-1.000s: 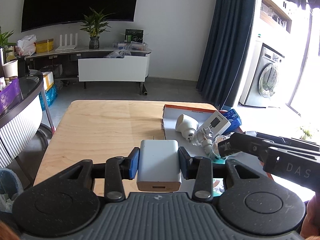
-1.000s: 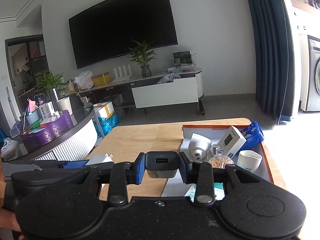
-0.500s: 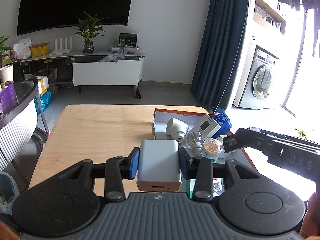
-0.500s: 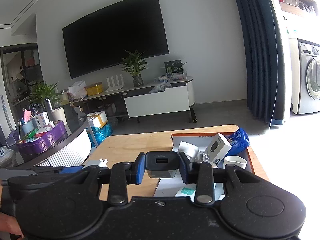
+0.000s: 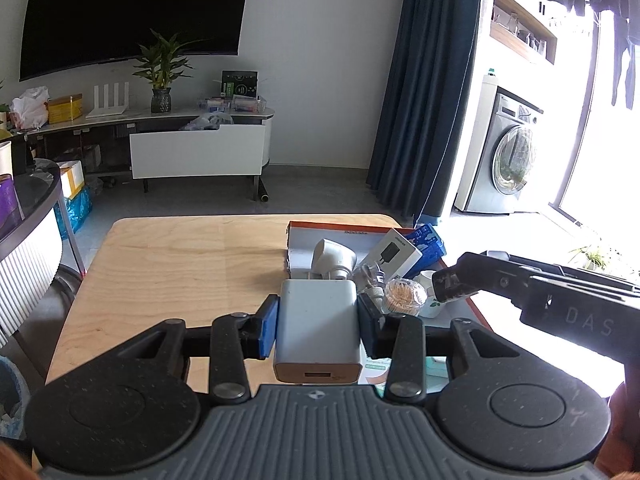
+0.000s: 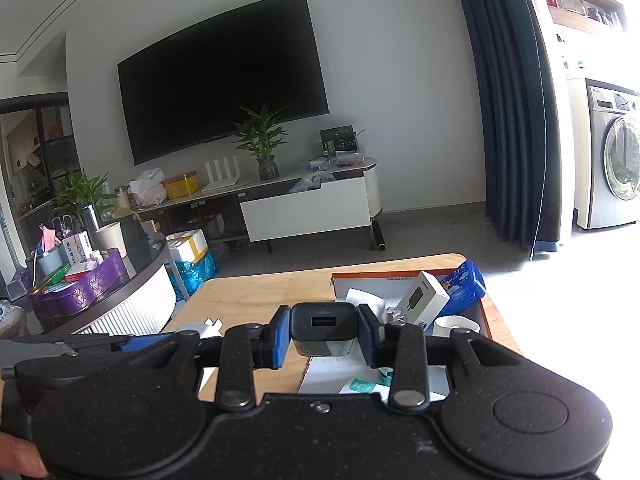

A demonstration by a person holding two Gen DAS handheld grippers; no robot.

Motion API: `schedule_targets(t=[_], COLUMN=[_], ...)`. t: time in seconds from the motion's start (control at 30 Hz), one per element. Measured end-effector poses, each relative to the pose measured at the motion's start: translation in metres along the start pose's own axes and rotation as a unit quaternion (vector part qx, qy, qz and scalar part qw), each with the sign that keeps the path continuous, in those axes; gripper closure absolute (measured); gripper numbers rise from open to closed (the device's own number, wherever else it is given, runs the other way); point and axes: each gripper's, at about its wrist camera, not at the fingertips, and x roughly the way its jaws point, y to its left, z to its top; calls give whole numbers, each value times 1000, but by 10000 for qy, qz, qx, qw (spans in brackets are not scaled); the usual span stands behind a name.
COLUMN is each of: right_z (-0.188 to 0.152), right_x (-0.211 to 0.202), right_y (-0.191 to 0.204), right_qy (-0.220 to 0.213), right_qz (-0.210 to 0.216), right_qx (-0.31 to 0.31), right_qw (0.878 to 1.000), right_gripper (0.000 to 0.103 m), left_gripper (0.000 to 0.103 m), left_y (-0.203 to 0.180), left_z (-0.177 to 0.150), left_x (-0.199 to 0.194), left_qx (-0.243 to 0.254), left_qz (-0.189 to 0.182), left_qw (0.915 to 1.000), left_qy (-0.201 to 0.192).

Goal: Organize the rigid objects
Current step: 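Carry the white charger and the black adapter over to the lid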

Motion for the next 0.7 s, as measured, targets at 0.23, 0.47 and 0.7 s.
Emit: schedule_targets(t=[0.23, 0.47, 0.7], right_z=[1, 1, 1], right_x=[-3, -4, -4], right_y=[-6, -16, -29], right_qy=[-33, -64, -79], right_qz=[-93, -234, -376], right_qx=[27, 108, 200], right_qw=[9999, 9996, 9991], right_gripper=[60, 60, 60], left_gripper=[62, 62, 62], left_y=[-9, -17, -24], left_z=[1, 1, 2], left_x=[4, 11, 20], left_qx=[98, 183, 232], left_qz=[-131, -270, -384], left_qw=[9999, 9994, 9989], left_qy=[27, 82, 138])
